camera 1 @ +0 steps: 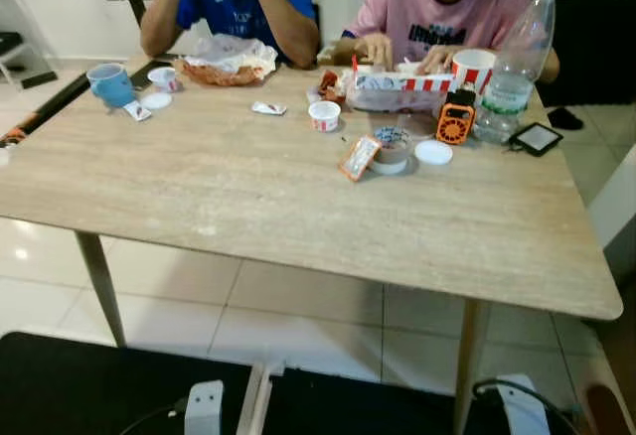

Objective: Restocking fridge

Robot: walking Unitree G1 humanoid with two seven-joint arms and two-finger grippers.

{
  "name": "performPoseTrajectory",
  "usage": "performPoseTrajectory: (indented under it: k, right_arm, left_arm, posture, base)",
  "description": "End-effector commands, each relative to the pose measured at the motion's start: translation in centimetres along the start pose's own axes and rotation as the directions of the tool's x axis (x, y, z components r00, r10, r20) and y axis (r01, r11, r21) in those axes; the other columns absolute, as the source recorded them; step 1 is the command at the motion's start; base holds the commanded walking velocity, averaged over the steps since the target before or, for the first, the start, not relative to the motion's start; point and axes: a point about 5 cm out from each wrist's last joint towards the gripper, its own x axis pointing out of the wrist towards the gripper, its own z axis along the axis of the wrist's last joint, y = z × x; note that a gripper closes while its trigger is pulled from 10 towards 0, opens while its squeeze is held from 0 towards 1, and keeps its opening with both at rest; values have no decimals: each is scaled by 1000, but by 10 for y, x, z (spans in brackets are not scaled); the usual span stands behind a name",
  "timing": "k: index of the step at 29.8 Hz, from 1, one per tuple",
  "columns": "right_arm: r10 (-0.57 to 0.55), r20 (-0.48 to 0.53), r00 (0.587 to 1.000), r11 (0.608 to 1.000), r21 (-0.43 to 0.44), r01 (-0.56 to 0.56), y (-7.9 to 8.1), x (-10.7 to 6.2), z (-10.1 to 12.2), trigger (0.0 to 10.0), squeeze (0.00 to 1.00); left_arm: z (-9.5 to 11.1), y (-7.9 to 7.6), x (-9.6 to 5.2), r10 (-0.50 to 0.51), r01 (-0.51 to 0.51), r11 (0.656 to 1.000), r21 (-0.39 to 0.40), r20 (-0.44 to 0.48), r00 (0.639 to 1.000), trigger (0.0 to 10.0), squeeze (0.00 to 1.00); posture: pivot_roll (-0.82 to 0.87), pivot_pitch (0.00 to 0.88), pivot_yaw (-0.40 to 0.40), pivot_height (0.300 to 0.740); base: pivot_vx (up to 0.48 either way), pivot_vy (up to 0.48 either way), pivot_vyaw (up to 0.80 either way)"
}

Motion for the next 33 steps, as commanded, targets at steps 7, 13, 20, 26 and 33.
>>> performPoseTrajectory:
  k: [7,13,20,26,33]
  right_arm:
    - [-222,-45,974,970,95,226,-37,-7,-9,10000,0]
    - [-288,-44,957,948,130,291,-53,-11,-7,10000,0]
    - [-437,-10,899,884,182,431,-80,-20,6,10000,0]
    - [-559,18,829,812,213,543,-109,-32,23,10000,0]
    - [-748,70,660,652,266,710,-155,-61,57,10000,0]
  left_arm:
    - [-5,1,-1,-8,8,1000,19,-19,1000,10000,0]
    - [-5,1,-1,9,-9,1000,11,-11,1000,10000,0]
    - [-1,0,0,8,-8,1000,-6,3,1000,10000,0]
    - [1,0,0,7,-6,1000,-14,14,1000,10000,0]
    - [2,1,0,5,-5,1000,-16,18,1000,10000,0]
  posture:
    - [-35,0,21,740]
    - [-37,0,18,740]
    - [-39,0,16,740]
    - [-40,0,19,740]
    - [-38,0,19,740]
  base:
    - [0,-103,0]
    - [0,-448,0]
    - [0,0,0]
    - [0,0,0]
    - [0,0,0]
